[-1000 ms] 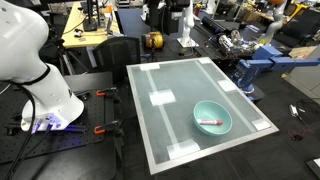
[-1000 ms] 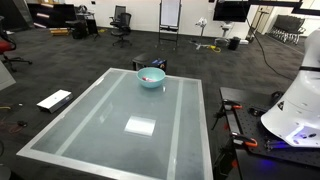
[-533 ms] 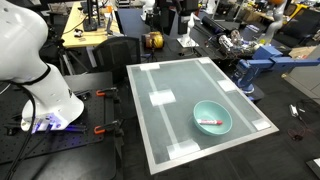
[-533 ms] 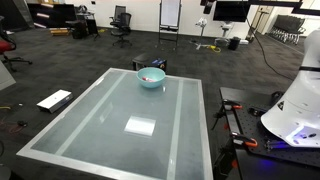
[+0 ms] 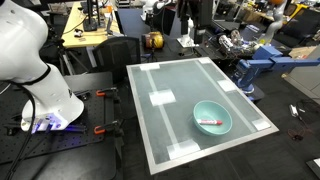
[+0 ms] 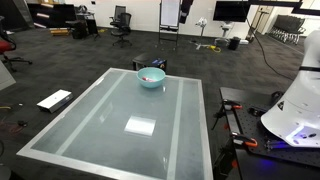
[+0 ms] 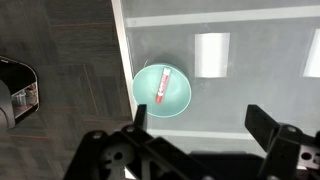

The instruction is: Remove the marker from the bowl and put it on the table

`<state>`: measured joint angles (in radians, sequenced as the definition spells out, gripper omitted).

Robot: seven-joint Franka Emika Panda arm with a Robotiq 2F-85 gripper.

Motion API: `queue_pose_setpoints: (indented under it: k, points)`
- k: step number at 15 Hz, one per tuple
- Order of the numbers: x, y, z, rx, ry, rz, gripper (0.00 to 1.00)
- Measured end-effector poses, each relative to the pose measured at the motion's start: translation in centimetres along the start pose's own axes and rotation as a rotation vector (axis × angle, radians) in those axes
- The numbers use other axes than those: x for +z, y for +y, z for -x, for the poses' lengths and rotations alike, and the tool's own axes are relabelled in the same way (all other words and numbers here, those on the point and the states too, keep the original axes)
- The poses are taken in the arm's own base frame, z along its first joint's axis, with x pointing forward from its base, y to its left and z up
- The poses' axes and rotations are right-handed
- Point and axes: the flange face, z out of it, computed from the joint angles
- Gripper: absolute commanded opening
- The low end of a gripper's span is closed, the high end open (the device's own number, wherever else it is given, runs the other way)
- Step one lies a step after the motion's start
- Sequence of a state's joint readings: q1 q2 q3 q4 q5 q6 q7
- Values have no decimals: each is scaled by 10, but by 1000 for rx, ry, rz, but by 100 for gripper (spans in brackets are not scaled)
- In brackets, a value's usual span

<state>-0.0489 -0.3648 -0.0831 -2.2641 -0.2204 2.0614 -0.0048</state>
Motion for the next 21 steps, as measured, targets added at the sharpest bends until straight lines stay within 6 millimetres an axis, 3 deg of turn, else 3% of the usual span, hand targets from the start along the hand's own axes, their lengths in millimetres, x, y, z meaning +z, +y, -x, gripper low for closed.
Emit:
queue_pose_setpoints:
  k: [8,21]
  points:
    - [46,14,-29,280,33,-12,100]
    - [111,43,-42,558,26,-31,100]
